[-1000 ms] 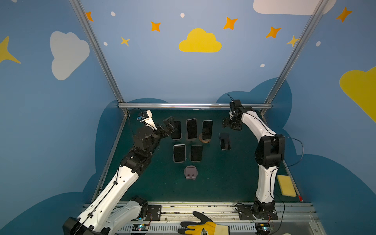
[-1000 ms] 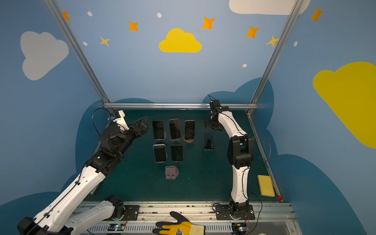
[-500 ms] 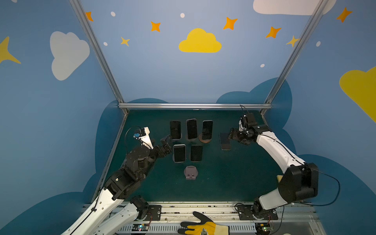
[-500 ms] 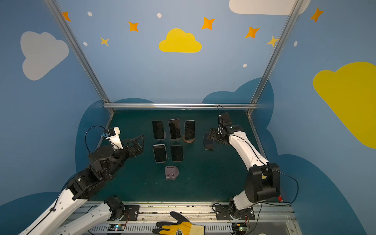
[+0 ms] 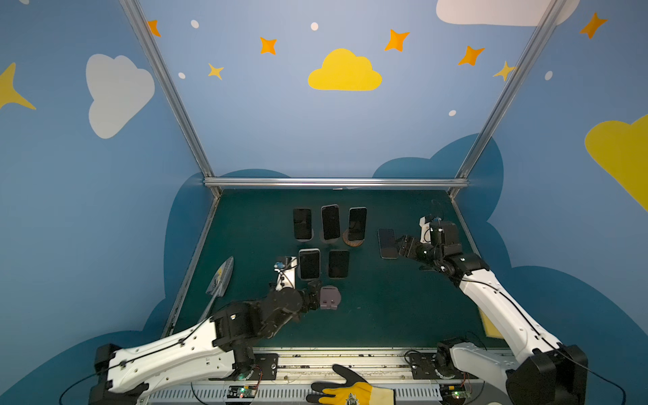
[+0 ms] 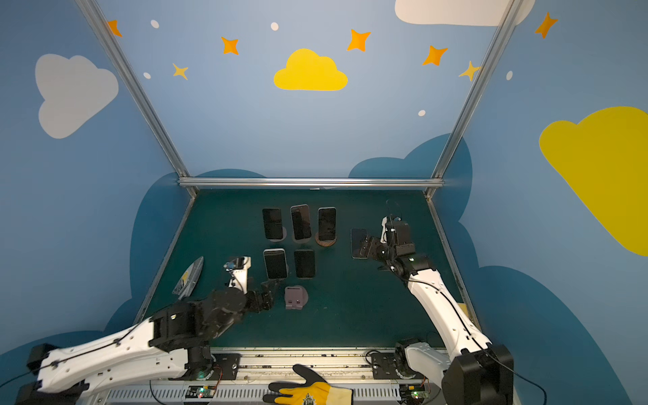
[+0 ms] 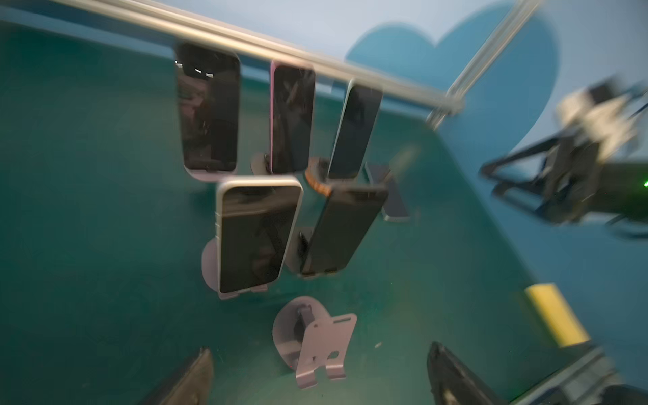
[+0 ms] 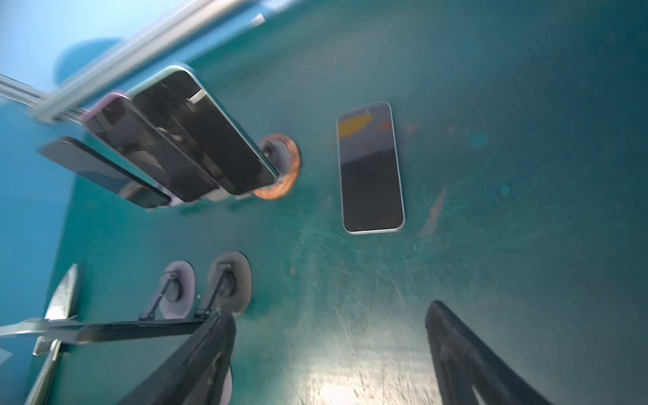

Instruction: Remove the phone from the phone stand

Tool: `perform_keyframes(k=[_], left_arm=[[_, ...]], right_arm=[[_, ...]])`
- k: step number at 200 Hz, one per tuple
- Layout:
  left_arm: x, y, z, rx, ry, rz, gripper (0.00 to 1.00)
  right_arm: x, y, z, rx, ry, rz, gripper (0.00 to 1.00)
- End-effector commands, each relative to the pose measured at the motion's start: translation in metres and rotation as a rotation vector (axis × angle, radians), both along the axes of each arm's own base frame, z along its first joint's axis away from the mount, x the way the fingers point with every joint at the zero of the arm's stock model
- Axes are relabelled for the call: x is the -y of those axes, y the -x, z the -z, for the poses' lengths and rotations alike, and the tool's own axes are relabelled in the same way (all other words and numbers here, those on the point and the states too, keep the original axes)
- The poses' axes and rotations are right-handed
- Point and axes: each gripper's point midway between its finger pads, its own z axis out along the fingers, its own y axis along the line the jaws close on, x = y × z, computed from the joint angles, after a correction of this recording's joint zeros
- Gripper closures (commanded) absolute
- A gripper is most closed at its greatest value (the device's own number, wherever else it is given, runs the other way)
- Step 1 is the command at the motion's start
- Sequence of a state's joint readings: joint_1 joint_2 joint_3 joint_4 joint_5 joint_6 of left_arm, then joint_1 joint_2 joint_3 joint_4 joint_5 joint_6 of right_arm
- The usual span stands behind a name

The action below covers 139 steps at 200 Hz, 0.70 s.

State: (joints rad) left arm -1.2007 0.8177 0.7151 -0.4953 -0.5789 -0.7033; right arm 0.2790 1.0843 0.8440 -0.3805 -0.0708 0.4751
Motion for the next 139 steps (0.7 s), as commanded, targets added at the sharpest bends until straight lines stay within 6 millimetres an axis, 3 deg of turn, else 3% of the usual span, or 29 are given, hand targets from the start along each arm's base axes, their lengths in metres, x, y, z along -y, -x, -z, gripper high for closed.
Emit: perform_keyframes(k=[1, 29, 63, 89, 119, 139], left_arm=[[0.024, -0.006, 0.014, -0.033, -0.043, -0.031, 0.03], [0.051, 0.004, 0.049, -0.168, -0.058, 0.0, 0.0], [0.058, 0.013, 0.085, -0.268, -0.03, -0.03, 0.0], [0.072, 0.011, 0.1, -0.29, -0.08, -0.014, 0.0], [0.049, 0.002, 0.117, -0.296, -0.247, -0.164, 0.0], [0.043, -0.006, 0.126, -0.261, -0.263, -0.237, 0.0]], right_arm=[[-0.001, -0.006, -0.014, 0.144, -0.025, -0.008, 0.14], [0.007, -0.004, -0.017, 0.181, -0.007, 0.03, 0.14], [0.01, -0.003, -0.014, 0.169, 0.005, 0.035, 0.13], [0.011, -0.004, -0.01, 0.16, 0.008, 0.044, 0.13], [0.007, -0.005, -0.006, 0.151, -0.007, 0.033, 0.13], [0.007, -0.006, -0.004, 0.144, -0.007, 0.034, 0.13]])
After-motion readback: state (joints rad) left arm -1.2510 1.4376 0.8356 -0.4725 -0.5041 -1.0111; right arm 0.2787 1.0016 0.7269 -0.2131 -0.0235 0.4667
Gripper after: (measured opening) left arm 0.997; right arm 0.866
